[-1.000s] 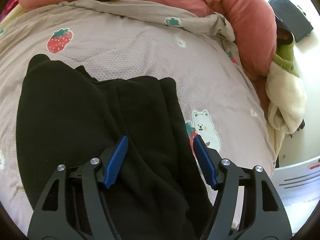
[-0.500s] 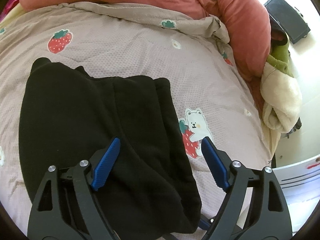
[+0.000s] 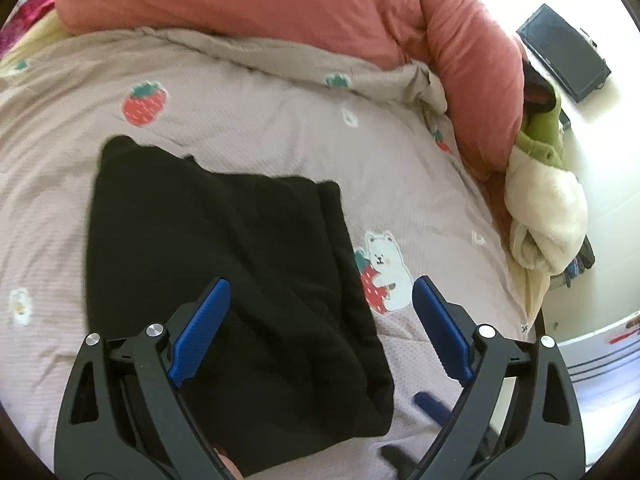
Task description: Fold small clothes
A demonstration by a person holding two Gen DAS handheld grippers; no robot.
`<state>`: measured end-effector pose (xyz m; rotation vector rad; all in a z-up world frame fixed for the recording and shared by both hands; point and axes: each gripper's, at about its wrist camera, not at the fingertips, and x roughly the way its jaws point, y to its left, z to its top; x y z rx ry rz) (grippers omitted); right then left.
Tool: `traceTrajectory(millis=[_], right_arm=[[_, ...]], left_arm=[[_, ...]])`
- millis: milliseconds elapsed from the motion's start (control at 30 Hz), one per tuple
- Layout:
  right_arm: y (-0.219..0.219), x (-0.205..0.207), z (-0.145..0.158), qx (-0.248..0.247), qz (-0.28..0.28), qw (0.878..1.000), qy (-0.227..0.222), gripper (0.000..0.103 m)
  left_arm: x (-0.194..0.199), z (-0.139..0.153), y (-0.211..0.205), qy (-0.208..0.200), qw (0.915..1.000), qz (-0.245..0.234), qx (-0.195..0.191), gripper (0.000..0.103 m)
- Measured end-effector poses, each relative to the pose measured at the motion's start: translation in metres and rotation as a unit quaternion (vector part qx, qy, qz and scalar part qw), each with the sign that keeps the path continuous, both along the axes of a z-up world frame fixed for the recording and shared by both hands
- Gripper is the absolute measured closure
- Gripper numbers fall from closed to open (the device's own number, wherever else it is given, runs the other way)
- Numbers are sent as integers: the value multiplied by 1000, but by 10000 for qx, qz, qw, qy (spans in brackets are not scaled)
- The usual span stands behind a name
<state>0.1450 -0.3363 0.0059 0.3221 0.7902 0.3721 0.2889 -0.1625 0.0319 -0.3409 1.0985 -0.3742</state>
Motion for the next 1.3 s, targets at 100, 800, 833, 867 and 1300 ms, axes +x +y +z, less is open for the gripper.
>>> traceTrajectory(millis=[100, 800, 833, 867, 1300], right_arm=[[-2, 9, 12, -30, -5, 9999, -150, 36], [42, 122, -15, -35, 825, 9907, 1079, 64], [42, 122, -16, -10, 871, 9905, 1063, 69], [43, 122, -16, 21, 921, 9902, 1049, 77], [30, 99, -1, -721, 877, 9926, 423, 79]], left_arm=[[-7, 10, 20, -180, 9996, 188, 78, 10], [-41, -27, 87, -332, 9886, 835, 1207, 10], [-42, -31, 85, -288, 9892, 801, 1194, 10], [-43, -35, 83, -258, 9897, 762, 1187, 10], [-60, -31, 54, -448, 9882, 332, 1427, 10]])
